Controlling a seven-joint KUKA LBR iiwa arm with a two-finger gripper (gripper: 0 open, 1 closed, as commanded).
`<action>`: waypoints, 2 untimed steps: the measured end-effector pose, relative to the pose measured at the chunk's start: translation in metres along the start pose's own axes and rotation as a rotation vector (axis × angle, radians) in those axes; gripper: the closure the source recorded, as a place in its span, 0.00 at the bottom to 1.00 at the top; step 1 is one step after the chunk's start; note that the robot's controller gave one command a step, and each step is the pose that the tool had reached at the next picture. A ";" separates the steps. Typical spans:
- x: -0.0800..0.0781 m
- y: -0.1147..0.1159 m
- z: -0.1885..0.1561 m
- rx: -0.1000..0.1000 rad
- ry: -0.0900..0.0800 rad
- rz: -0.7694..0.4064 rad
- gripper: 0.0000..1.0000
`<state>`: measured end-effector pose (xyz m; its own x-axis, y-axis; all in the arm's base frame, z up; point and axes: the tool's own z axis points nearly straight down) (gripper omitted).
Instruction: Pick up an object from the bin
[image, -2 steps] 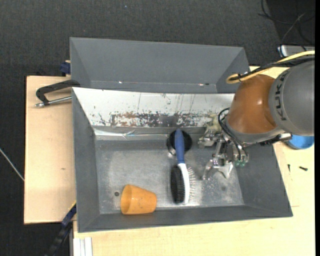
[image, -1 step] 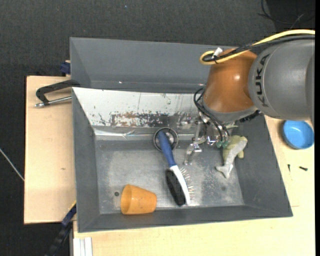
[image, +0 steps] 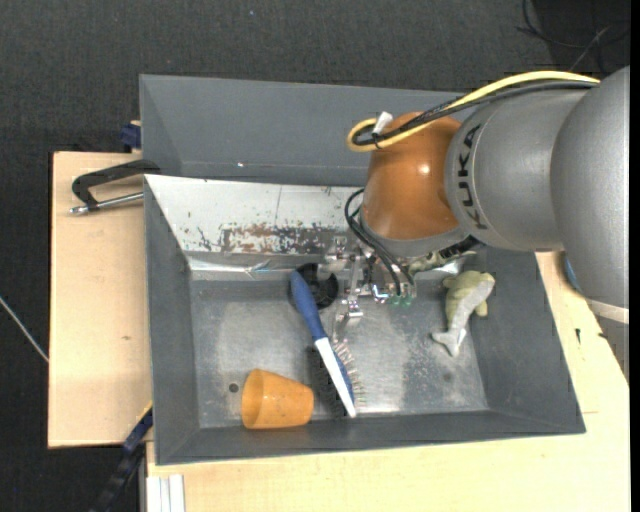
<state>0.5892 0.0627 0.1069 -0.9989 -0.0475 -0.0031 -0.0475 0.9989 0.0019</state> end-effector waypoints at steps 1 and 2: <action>-0.016 0.014 0.020 0.003 -0.017 0.105 0.00; -0.019 0.017 0.019 -0.001 -0.026 0.102 1.00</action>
Offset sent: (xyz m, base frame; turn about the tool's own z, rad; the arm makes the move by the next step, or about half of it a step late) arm 0.0122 0.0237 -0.0369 0.1025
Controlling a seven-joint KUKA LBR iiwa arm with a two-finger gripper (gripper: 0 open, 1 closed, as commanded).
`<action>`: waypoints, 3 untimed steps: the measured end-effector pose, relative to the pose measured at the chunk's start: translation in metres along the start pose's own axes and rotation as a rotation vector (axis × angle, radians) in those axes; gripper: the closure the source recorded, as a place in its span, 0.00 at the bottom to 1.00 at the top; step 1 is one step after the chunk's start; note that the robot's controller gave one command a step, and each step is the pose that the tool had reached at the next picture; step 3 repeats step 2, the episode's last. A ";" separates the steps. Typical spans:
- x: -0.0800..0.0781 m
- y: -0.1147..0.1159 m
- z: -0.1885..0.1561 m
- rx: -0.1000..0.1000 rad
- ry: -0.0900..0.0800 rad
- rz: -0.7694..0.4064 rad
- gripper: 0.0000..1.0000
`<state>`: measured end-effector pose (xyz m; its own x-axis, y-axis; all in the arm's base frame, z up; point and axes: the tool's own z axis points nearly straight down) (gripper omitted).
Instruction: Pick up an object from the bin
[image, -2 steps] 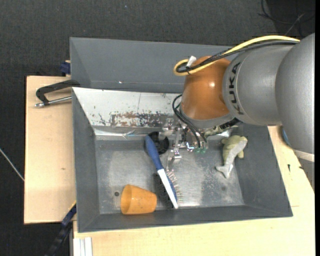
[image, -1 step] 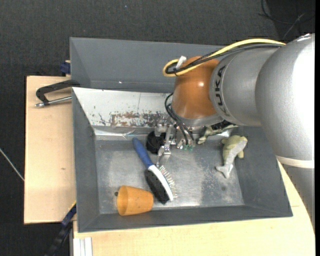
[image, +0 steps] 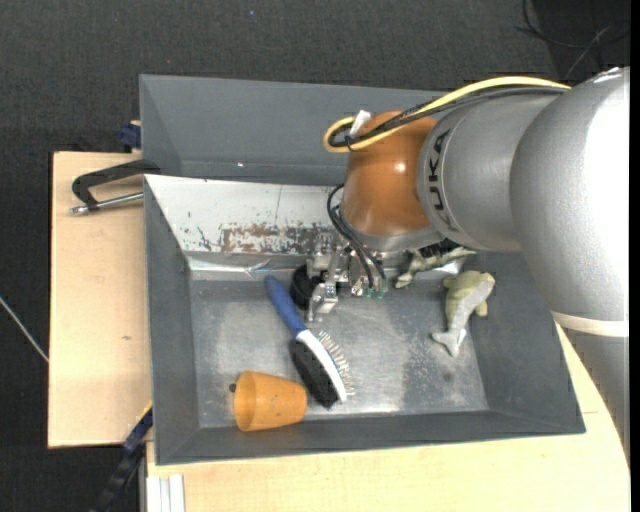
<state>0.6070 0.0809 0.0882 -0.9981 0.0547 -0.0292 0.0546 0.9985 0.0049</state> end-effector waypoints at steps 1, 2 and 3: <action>0.017 0.001 -0.090 0.001 0.016 0.015 1.00; 0.010 0.003 -0.152 0.001 0.015 0.009 1.00; 0.010 0.003 -0.152 0.001 0.015 0.009 1.00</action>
Offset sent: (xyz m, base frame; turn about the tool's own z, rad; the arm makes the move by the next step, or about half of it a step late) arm -0.0215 0.0001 0.0836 0.0160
